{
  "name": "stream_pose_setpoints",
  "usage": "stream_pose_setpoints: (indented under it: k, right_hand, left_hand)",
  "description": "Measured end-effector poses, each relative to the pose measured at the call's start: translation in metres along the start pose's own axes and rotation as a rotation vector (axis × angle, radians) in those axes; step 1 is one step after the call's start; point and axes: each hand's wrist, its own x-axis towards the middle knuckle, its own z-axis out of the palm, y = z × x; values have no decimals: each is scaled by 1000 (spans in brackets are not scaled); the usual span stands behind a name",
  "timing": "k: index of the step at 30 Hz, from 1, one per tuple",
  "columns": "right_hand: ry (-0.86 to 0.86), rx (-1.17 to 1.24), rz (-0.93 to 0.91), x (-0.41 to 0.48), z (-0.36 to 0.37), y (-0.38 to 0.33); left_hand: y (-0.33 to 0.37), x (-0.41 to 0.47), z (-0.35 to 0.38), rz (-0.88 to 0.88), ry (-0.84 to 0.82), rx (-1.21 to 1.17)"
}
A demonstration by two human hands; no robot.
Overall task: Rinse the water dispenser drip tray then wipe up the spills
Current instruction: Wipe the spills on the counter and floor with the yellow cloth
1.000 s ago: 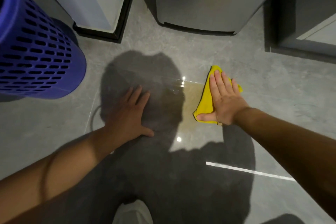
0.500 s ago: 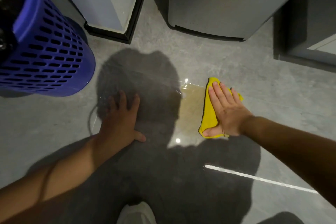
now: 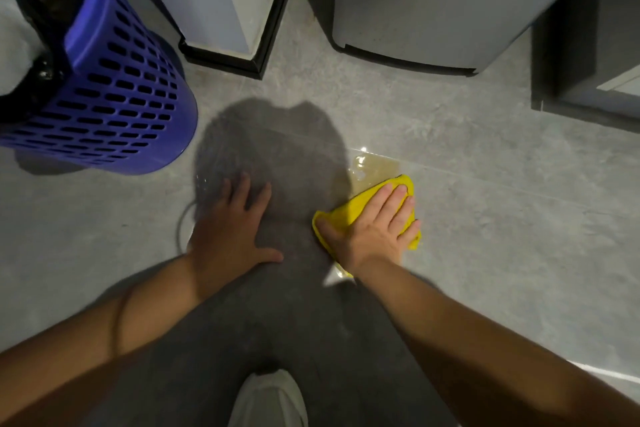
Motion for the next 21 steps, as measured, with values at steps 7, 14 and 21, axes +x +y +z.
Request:
stream_pose_setpoints:
  k: [7, 14, 21]
  right_hand:
    - [178, 565, -213, -6, -48, 48]
    - [-89, -92, -16, -1, -88, 159]
    - [-71, -130, -42, 2, -81, 166]
  left_hand:
    - [57, -34, 24, 709, 430, 5]
    - [82, 7, 24, 353, 233, -146]
    - [51, 97, -25, 85, 343, 138]
